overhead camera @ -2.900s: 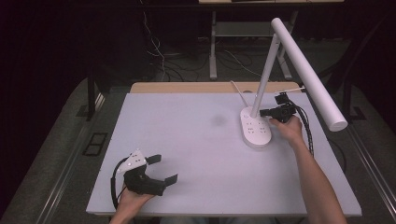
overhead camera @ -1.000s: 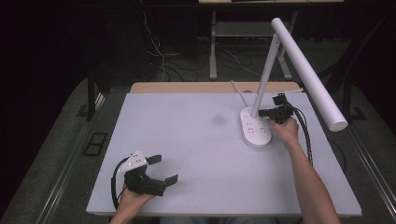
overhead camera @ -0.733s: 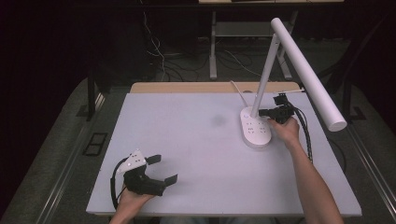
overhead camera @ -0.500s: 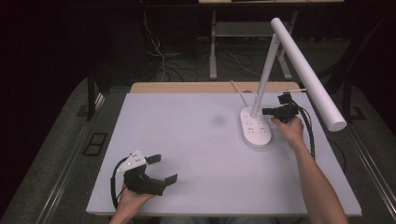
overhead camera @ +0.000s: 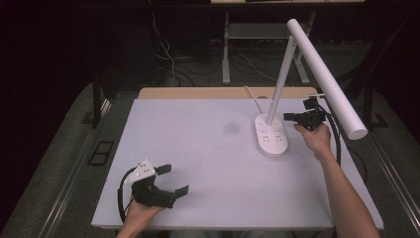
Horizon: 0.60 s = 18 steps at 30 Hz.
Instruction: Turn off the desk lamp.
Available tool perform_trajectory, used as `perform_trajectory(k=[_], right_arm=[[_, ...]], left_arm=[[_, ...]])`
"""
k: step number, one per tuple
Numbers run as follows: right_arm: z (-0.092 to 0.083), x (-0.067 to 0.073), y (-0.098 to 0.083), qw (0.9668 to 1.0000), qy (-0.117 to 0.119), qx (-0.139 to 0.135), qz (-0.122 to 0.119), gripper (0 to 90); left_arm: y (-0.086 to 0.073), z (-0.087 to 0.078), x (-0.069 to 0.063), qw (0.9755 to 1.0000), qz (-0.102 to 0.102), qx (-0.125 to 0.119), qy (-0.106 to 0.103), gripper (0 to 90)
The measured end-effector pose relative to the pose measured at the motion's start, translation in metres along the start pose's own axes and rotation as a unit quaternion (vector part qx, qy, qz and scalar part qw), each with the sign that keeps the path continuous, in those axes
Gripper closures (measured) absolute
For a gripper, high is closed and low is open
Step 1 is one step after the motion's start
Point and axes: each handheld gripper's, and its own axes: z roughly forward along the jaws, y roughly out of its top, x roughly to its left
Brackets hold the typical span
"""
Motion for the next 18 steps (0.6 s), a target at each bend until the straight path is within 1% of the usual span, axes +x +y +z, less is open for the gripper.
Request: perform_trajectory(k=[3, 4, 5, 7, 8, 10, 12, 14, 16, 17, 18], right_arm=[[-0.007, 0.002, -0.002, 1.0, 0.002, -0.005, -0.001, 88.8], [-0.01, 0.003, -0.003, 0.9999, 0.001, -0.011, 0.0, 79.5], [-0.012, 0.004, -0.004, 0.9999, 0.0, -0.012, -0.001, 78.5], [-0.018, 0.006, -0.005, 0.9998, -0.004, -0.019, -0.003, 73.0], [-0.021, 0.008, -0.006, 0.9997, -0.007, -0.022, -0.006, 69.5], [-0.028, 0.01, -0.007, 0.9997, -0.01, -0.023, -0.002, 61.7], [-0.033, 0.012, -0.009, 0.9995, -0.011, -0.028, -0.005, 55.4], [-0.039, 0.015, -0.012, 0.9995, -0.011, -0.03, -0.005, 46.2], [-0.044, 0.017, -0.014, 0.9994, -0.006, -0.032, 0.004, 40.7], [-0.046, 0.018, -0.016, 0.9993, -0.004, -0.037, 0.004, 37.8], [-0.048, 0.02, -0.018, 0.9993, -0.004, -0.038, 0.006, 33.0]], left_arm=[[0.0, 0.0, 0.0, 1.0, 0.0, -0.001, 0.0, 0.0], [0.0, 0.0, -0.001, 1.0, 0.0, -0.001, 0.0, 0.0], [0.0, 0.0, -0.001, 1.0, -0.001, -0.002, 0.0, 0.0], [0.0, 0.0, -0.001, 1.0, -0.001, -0.002, -0.001, 0.0], [0.0, 0.0, -0.001, 1.0, -0.001, -0.002, -0.001, 0.0], [0.0, 0.0, -0.002, 1.0, -0.002, -0.003, -0.001, 0.0], [0.0, 0.0, -0.002, 1.0, -0.002, -0.002, -0.002, 0.0], [0.0, 0.001, -0.003, 1.0, 0.0, -0.002, -0.004, 0.0], [0.0, 0.001, -0.003, 1.0, 0.0, -0.001, -0.004, 0.0], [0.0, 0.001, -0.003, 1.0, 0.0, -0.002, -0.003, 0.0], [0.0, 0.0, -0.002, 1.0, 0.0, -0.002, -0.001, 0.0]])
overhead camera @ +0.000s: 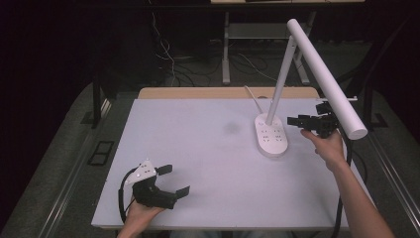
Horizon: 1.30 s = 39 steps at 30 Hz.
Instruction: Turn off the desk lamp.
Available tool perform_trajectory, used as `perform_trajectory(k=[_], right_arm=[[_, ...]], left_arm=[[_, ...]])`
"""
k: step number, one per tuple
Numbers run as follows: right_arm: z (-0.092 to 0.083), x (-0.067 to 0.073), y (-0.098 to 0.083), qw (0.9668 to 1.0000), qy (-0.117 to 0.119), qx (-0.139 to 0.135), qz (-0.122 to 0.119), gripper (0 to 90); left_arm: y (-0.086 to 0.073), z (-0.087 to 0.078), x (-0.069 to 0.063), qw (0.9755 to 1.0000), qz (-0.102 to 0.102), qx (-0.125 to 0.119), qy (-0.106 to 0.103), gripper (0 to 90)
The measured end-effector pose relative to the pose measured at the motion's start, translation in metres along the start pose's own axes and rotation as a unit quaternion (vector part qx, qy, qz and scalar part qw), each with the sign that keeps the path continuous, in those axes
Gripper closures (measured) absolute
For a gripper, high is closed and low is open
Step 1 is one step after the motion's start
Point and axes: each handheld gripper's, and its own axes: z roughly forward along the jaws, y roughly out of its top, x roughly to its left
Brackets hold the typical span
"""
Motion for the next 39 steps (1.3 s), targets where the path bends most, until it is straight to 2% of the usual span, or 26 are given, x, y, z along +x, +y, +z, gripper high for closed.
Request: perform_trajectory(k=[3, 5, 6, 8, 12, 19, 25, 31, 39], right_arm=[[-0.006, 0.004, -0.004, 0.9999, 0.01, 0.004, -0.005, 16.8], [-0.012, 0.008, -0.008, 0.9997, 0.022, 0.003, -0.005, 11.8], [-0.015, 0.011, -0.01, 0.9998, 0.019, 0.001, -0.01, 11.3], [-0.021, 0.018, -0.013, 0.9997, 0.011, -0.005, -0.021, 0.5], [-0.033, 0.029, -0.022, 0.9991, 0.031, -0.013, -0.027, 0.5], [-0.048, 0.043, -0.041, 0.9974, 0.048, -0.03, -0.046, 0.6], [-0.052, 0.052, -0.061, 0.9962, 0.063, -0.038, -0.046, 0.6], [-0.056, 0.063, -0.077, 0.9951, 0.068, -0.041, -0.059, 0.6], [-0.053, 0.074, -0.105, 0.9928, 0.086, -0.04, -0.072, 0.6]], left_arm=[[0.0, -0.001, 0.002, 1.0, -0.001, -0.002, 0.001, 0.0], [0.0, -0.001, 0.003, 1.0, -0.003, -0.004, 0.004, 0.0], [0.0, -0.001, 0.003, 1.0, -0.005, -0.006, 0.005, 0.0], [0.0, -0.001, 0.003, 1.0, -0.004, -0.006, 0.005, 0.0], [0.0, -0.001, 0.002, 1.0, -0.001, -0.004, 0.003, 0.0], [0.0, -0.001, 0.002, 1.0, -0.001, -0.005, 0.004, 0.0], [0.0, -0.001, 0.001, 1.0, -0.002, -0.004, 0.004, 0.0], [0.0, -0.001, 0.001, 1.0, -0.001, -0.003, 0.003, 0.0], [0.0, -0.001, 0.001, 1.0, 0.002, -0.001, 0.003, 0.0]])
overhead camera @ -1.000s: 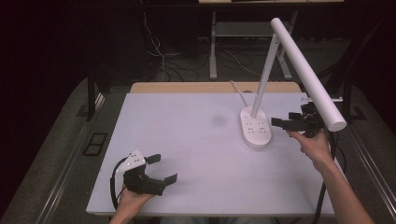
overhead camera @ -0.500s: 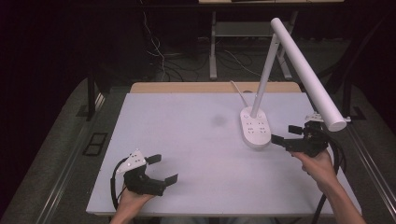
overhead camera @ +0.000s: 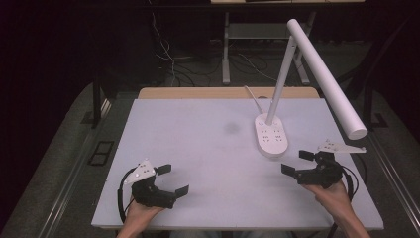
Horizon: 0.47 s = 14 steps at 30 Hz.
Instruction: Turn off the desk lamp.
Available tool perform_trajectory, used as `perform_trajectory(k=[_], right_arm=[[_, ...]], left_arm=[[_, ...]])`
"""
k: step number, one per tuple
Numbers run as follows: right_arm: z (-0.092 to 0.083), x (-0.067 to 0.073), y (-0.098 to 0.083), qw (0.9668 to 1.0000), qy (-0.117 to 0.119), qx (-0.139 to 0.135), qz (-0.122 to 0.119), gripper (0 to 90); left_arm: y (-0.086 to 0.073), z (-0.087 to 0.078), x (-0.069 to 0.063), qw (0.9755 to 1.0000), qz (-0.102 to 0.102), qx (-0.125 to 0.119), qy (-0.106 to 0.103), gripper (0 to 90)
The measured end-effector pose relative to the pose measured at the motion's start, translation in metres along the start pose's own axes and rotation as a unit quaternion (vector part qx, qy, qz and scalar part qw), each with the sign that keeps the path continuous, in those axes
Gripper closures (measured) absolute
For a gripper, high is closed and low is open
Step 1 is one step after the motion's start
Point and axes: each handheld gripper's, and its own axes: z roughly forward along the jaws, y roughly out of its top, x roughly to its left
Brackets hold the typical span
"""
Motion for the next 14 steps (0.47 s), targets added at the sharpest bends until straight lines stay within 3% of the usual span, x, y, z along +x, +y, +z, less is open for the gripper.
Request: perform_trajectory(k=[7, 14], right_arm=[[0.003, 0.009, -0.022, 1.0, 0.004, 0.003, -0.004, 0.6], [0.006, 0.01, -0.04, 0.9999, 0.003, 0.008, -0.008, 0.6]], left_arm=[[0.0, 0.001, -0.001, 1.0, -0.002, 0.001, 0.0, 0.0], [0.0, 0.002, 0.0, 1.0, 0.0, 0.002, 0.0, 0.0]])
